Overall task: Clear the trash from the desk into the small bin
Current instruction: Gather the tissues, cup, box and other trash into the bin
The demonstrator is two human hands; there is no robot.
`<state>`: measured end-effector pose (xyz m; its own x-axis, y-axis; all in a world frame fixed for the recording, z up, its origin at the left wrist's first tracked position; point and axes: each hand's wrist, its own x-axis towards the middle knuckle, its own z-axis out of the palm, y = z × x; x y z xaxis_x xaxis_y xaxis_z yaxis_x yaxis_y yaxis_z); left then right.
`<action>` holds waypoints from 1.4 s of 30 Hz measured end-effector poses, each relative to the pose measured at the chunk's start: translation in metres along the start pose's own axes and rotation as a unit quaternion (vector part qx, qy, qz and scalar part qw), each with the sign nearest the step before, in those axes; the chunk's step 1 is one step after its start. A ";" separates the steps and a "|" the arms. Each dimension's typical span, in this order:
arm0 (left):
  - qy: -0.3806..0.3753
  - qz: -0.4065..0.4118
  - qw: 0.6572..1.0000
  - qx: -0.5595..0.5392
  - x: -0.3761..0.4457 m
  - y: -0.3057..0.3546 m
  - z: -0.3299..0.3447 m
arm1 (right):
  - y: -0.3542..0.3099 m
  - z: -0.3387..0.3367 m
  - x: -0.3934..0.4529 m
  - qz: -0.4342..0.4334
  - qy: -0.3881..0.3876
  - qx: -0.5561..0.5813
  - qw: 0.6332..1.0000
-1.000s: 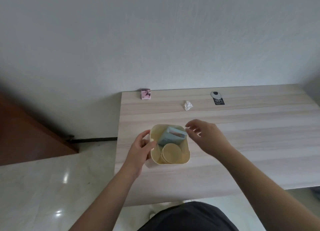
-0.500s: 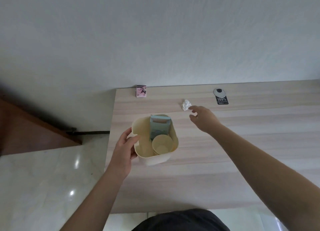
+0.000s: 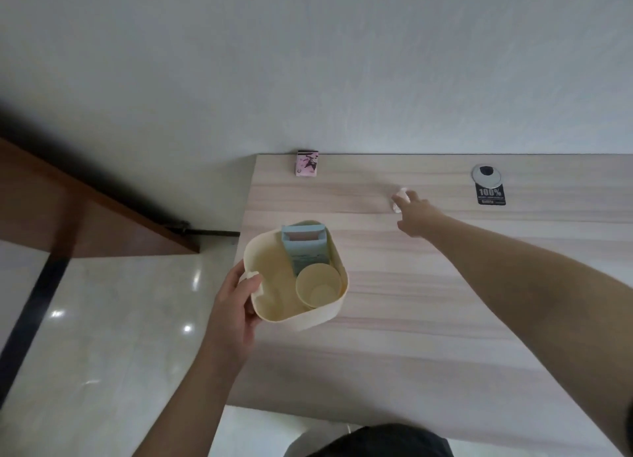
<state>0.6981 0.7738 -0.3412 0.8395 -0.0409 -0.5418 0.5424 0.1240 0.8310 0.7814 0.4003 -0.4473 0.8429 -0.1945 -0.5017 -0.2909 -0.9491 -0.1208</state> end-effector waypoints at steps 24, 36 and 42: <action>0.057 0.010 0.998 0.008 -0.031 -0.002 -0.083 | -0.153 0.098 -0.115 -0.166 0.031 0.296 0.940; -0.011 0.026 1.000 0.012 -0.023 0.017 -0.171 | -0.207 0.105 -0.132 0.021 0.048 0.231 0.972; -0.071 0.034 0.996 0.039 -0.004 0.029 -0.188 | -0.259 0.073 -0.188 0.039 0.185 0.427 0.884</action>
<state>0.7042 0.9640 -0.3381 0.8672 -0.1754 -0.4661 0.4811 0.0533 0.8751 0.6657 0.7003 -0.3842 0.8496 -0.4692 -0.2410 -0.4570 -0.4264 -0.7806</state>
